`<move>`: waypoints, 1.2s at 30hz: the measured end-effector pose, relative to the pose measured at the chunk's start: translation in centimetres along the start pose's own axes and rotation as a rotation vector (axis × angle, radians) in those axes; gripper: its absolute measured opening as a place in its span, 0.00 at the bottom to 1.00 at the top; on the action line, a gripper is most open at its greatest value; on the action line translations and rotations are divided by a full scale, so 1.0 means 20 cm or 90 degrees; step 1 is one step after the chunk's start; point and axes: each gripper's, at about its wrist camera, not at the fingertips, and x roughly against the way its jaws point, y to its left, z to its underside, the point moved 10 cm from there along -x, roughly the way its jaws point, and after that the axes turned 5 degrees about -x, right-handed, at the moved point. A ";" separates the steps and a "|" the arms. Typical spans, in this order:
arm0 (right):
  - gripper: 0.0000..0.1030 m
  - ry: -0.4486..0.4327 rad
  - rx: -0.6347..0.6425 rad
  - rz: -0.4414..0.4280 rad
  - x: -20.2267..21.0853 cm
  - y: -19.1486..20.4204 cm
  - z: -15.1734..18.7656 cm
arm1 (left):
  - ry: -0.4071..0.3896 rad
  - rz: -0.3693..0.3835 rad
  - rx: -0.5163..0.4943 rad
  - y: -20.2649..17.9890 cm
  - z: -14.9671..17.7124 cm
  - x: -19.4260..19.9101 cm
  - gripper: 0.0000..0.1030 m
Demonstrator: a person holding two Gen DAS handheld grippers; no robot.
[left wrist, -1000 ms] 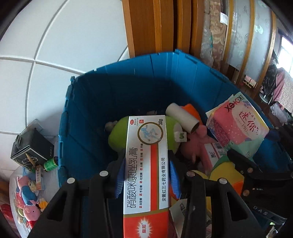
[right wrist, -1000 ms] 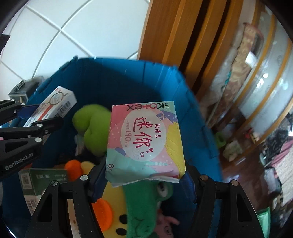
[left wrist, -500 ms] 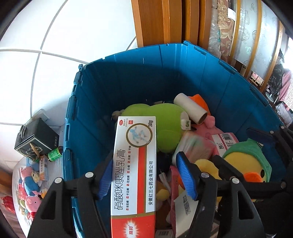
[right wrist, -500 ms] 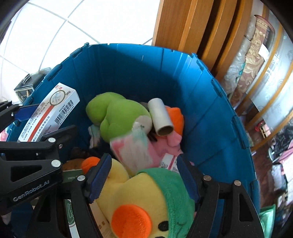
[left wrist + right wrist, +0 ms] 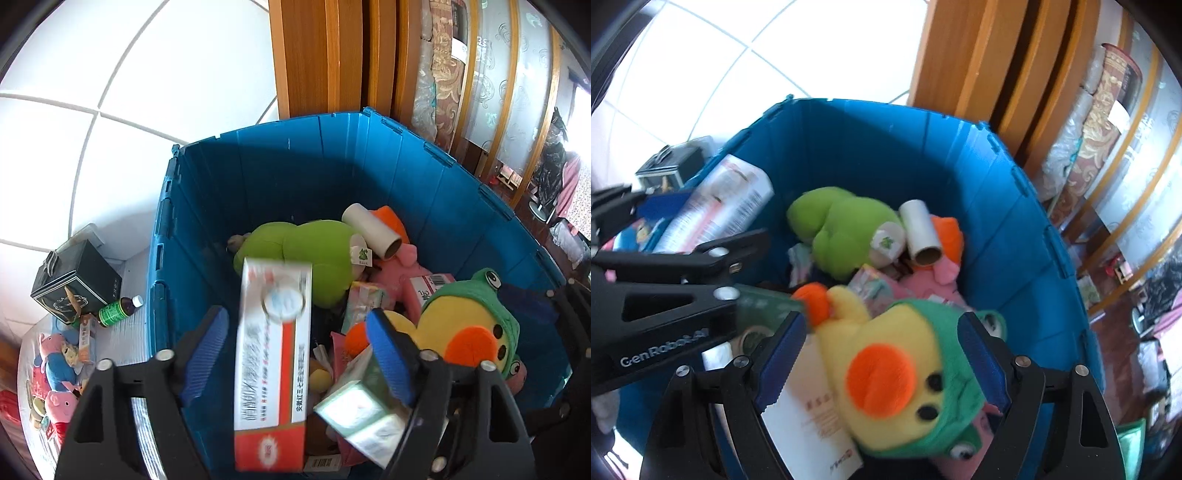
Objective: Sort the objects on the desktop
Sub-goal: 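Lower both items into the crate and open both grippers, then move both tools back from the crate over the bed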
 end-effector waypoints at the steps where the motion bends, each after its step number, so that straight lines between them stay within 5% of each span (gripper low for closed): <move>1: 0.82 -0.001 0.003 -0.003 0.01 0.02 0.01 | 0.000 0.001 -0.002 -0.01 0.01 0.01 0.77; 25: 0.95 -0.024 -0.005 0.011 0.18 0.03 0.17 | -0.038 0.008 -0.006 -0.03 0.22 0.25 0.77; 36: 1.00 -0.072 -0.004 0.006 0.32 0.10 0.14 | -0.130 -0.028 0.007 0.15 0.27 0.48 0.78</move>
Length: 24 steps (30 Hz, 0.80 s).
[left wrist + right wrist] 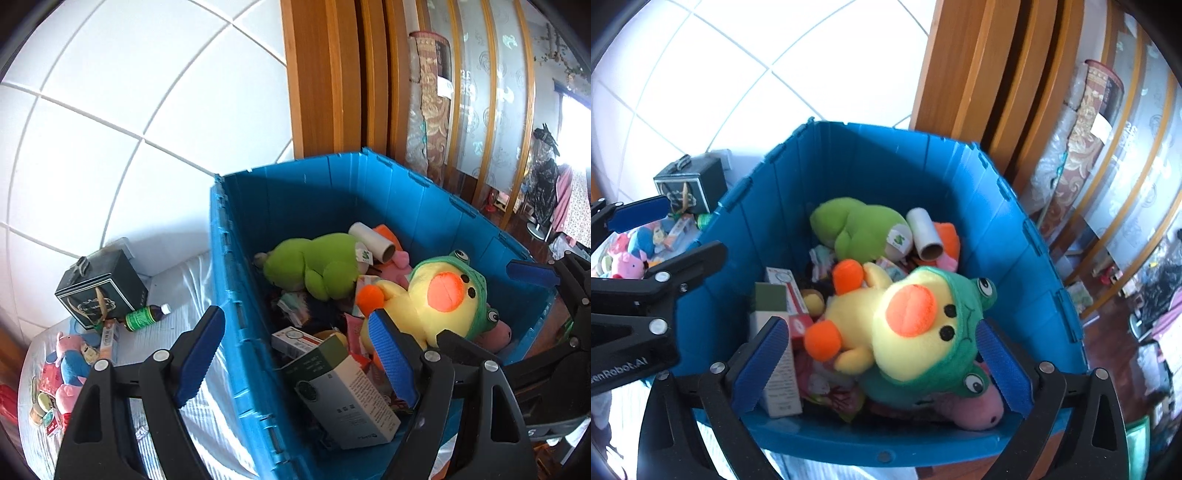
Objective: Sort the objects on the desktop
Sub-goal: 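Move both tools back from the crate over the bed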
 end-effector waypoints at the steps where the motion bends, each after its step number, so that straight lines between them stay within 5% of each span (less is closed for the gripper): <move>1: 1.00 -0.007 0.002 -0.001 0.02 0.02 -0.01 | -0.006 -0.003 0.005 0.03 0.01 0.02 0.78; 14: 1.00 -0.115 0.041 -0.038 0.23 0.51 -0.08 | -0.087 -0.065 0.093 0.59 0.24 0.28 0.86; 24: 1.00 -0.116 0.075 -0.145 0.22 1.15 -0.10 | -0.058 -0.144 0.135 1.16 0.67 0.32 0.86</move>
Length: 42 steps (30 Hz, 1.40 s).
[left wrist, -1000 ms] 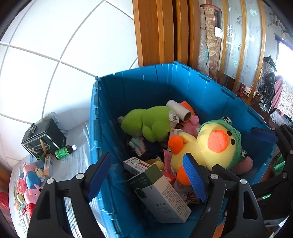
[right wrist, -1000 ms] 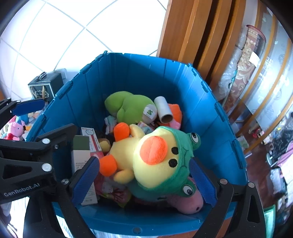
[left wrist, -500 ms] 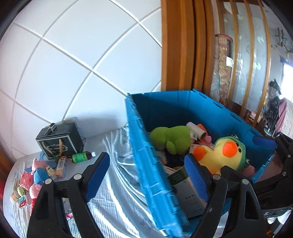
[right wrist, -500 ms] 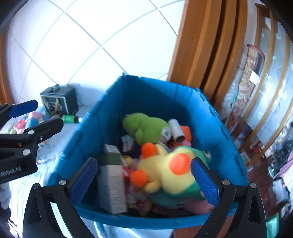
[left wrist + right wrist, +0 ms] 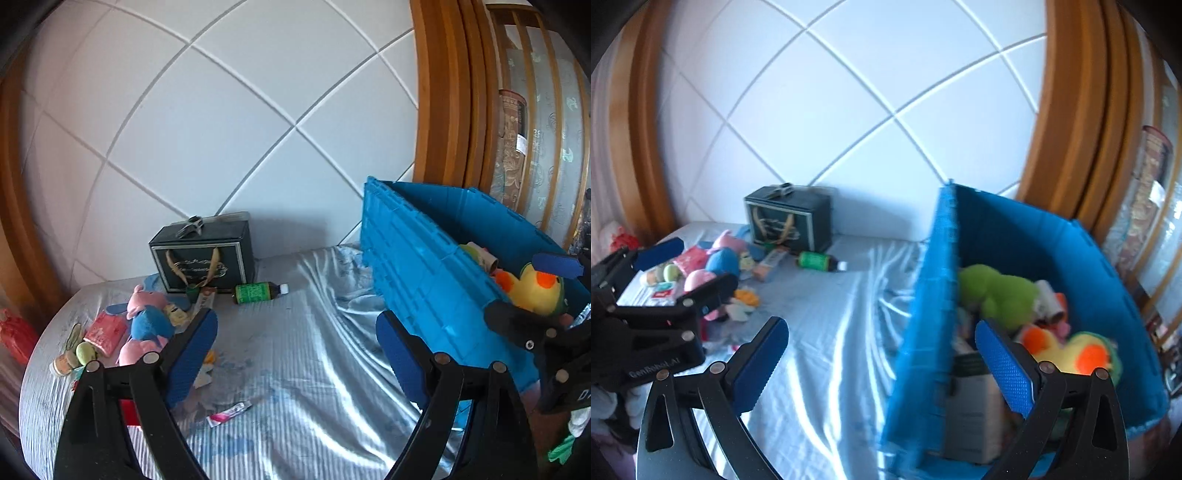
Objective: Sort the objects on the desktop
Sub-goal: 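Move both tools back from the crate over the bed, then grasp the pink-white ointment tube with the left gripper while the right grasps the white bunny plush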
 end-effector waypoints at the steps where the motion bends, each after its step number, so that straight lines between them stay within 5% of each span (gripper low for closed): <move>1: 1.00 0.004 0.004 -0.014 -0.03 0.07 0.00 | 0.009 -0.009 0.009 0.07 0.04 -0.02 0.86; 13: 1.00 0.087 0.029 -0.145 -0.54 0.62 0.20 | 0.139 -0.124 0.128 0.75 0.67 -0.26 0.86; 23: 1.00 0.240 0.047 -0.173 -1.09 0.72 0.58 | 0.260 -0.117 0.209 0.87 1.23 -0.52 0.86; 26: 1.00 0.268 0.053 -0.170 -1.22 0.72 0.66 | 0.283 -0.102 0.195 0.82 1.28 -0.62 0.85; 32: 1.00 0.293 0.043 -0.170 -1.35 0.66 0.73 | 0.312 -0.044 0.157 0.68 1.30 -0.89 0.58; 37: 0.86 0.307 0.039 -0.168 -1.42 0.64 0.76 | 0.322 0.005 0.098 0.55 1.28 -1.08 0.56; 42: 0.86 0.323 0.011 -0.164 -1.49 0.60 0.78 | 0.329 0.028 0.045 0.48 1.28 -1.22 0.50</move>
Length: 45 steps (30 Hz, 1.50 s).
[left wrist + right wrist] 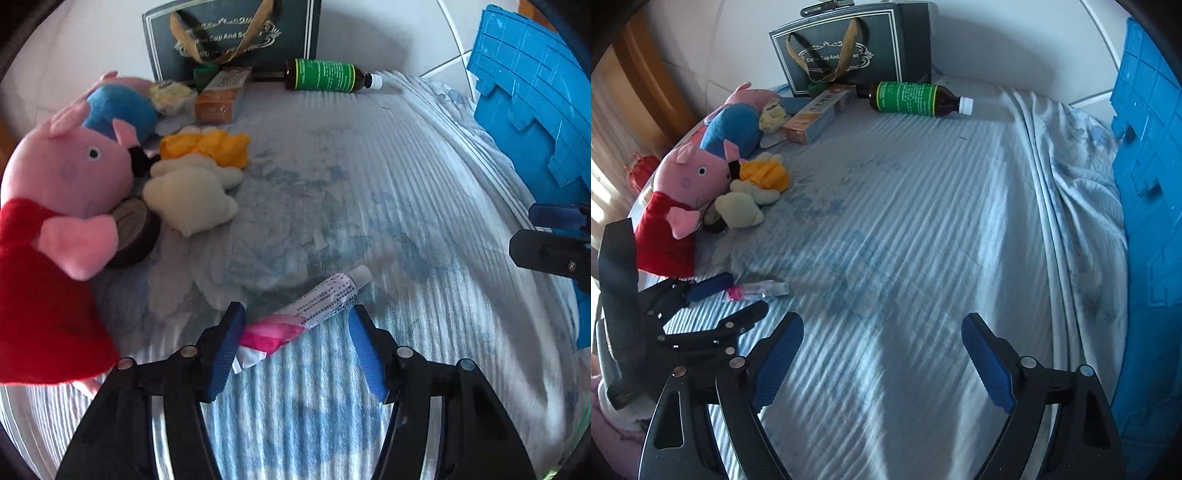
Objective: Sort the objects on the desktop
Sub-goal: 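Grasp the pink-white ointment tube with the left gripper while the right grasps the white bunny plush, then carry the tube and bunny plush in both grippers over the crate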
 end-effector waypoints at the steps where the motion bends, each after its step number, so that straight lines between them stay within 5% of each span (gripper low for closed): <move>1: 0.86 0.001 -0.002 0.001 -0.01 -0.01 -0.01 | -0.005 -0.005 -0.009 0.00 -0.01 0.00 0.38; 2: 0.86 0.003 -0.001 0.001 -0.02 -0.01 -0.01 | -0.010 0.001 -0.001 0.01 -0.02 0.02 0.26; 5: 0.85 0.006 0.008 -0.002 -0.05 0.02 -0.04 | -0.020 0.005 0.055 0.11 -0.03 0.04 0.13; 8: 0.74 0.007 0.027 -0.019 -0.10 0.12 -0.07 | -0.032 -0.034 0.109 0.27 -0.02 0.08 0.13; 12: 0.73 -0.001 0.060 -0.052 -0.18 0.32 -0.14 | -0.043 -0.076 0.173 0.50 0.00 0.13 0.12; 26: 0.73 0.042 0.107 -0.128 -0.58 0.88 -0.36 | -0.047 -0.029 0.204 0.60 0.00 0.13 0.12; 27: 0.71 0.049 0.103 -0.136 -0.60 0.89 -0.36 | -0.047 -0.029 0.203 0.60 0.00 0.12 0.12; 29: 0.38 0.062 0.108 -0.133 -0.63 0.89 -0.35 | -0.044 -0.027 0.204 0.59 0.00 0.12 0.12; 36: 0.36 0.036 0.087 -0.123 -0.45 0.71 -0.30 | -0.066 -0.009 0.185 0.49 0.00 0.24 0.12; 45: 0.36 -0.061 0.051 -0.104 0.10 0.54 -0.17 | -0.164 -0.008 0.128 0.30 -0.14 0.66 0.12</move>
